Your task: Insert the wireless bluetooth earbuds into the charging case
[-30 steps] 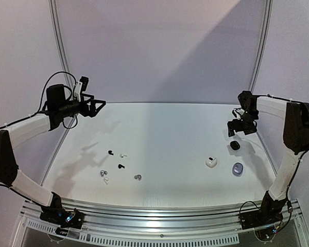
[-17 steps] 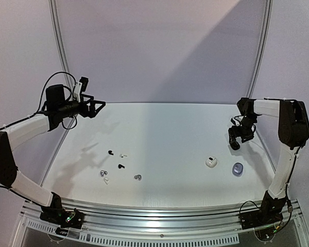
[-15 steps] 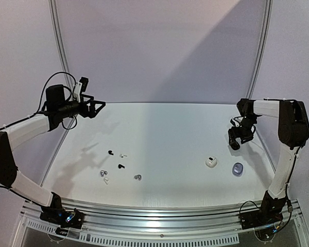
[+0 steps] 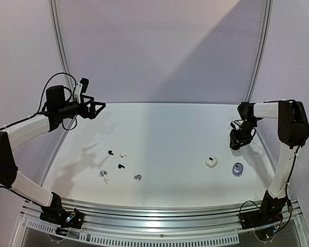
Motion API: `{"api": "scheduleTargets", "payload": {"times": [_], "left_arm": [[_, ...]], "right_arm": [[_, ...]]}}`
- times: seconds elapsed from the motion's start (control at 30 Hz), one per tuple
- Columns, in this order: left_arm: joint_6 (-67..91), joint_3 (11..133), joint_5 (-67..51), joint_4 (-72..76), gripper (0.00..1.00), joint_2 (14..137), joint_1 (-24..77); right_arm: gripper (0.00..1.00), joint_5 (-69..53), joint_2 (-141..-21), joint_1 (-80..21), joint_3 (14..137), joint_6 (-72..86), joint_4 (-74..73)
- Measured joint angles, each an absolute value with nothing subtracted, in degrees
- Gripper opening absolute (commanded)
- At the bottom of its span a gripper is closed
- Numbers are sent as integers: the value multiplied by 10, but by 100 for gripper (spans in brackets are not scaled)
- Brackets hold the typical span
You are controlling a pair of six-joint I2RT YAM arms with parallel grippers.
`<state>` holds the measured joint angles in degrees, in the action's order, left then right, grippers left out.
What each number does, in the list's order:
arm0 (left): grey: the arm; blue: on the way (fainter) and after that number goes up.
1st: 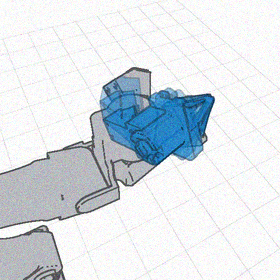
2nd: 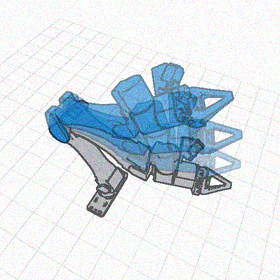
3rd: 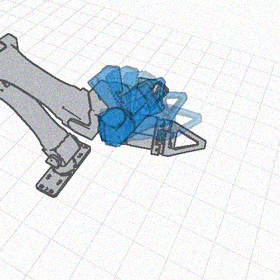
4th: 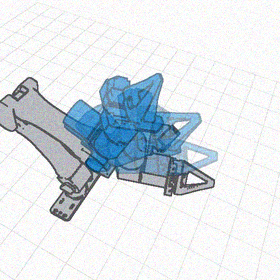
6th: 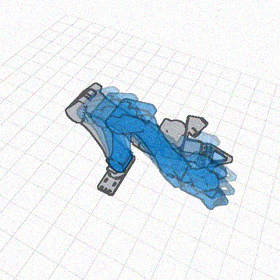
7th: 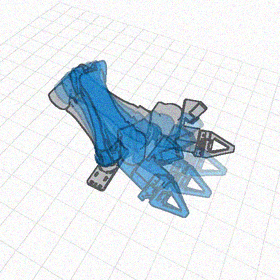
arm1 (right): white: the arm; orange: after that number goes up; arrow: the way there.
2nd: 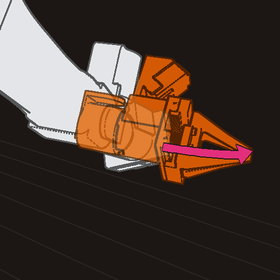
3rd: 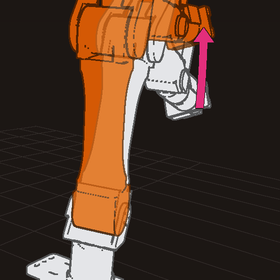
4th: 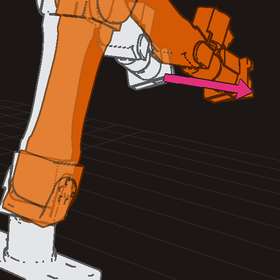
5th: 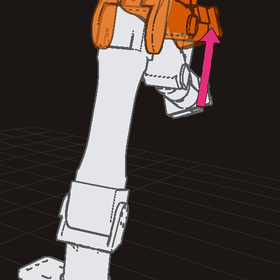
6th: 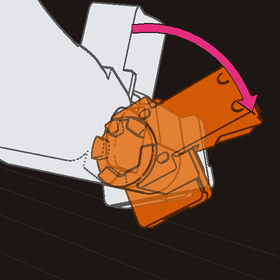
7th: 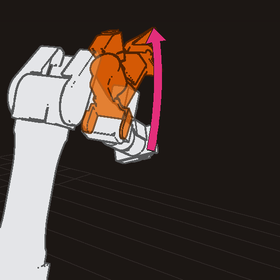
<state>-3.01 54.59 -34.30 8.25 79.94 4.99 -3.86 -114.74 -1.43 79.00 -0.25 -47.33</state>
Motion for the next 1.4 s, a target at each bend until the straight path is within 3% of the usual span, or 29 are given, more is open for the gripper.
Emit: {"api": "scheduleTargets", "payload": {"times": [0.13,0.3,0.53,0.83,1.1,1.4], "left_arm": [[-32,546,-344,83,99,799,50],[-3,545,-352,101,99,792,50],[127,550,-391,155,91,775,56],[211,643,-458,111,89,792,131],[201,746,-523,59,89,840,160],[184,804,-549,42,86,860,203]], "right_arm": [[31,-47,-1147,-14,790,3,-472],[21,-53,-1147,-14,794,10,-481],[20,-23,-1108,-64,838,-11,-474],[24,22,-949,-372,907,-192,-233],[23,43,-996,-465,1009,-340,-108],[24,53,-1068,-519,1067,-431,-99]]}}
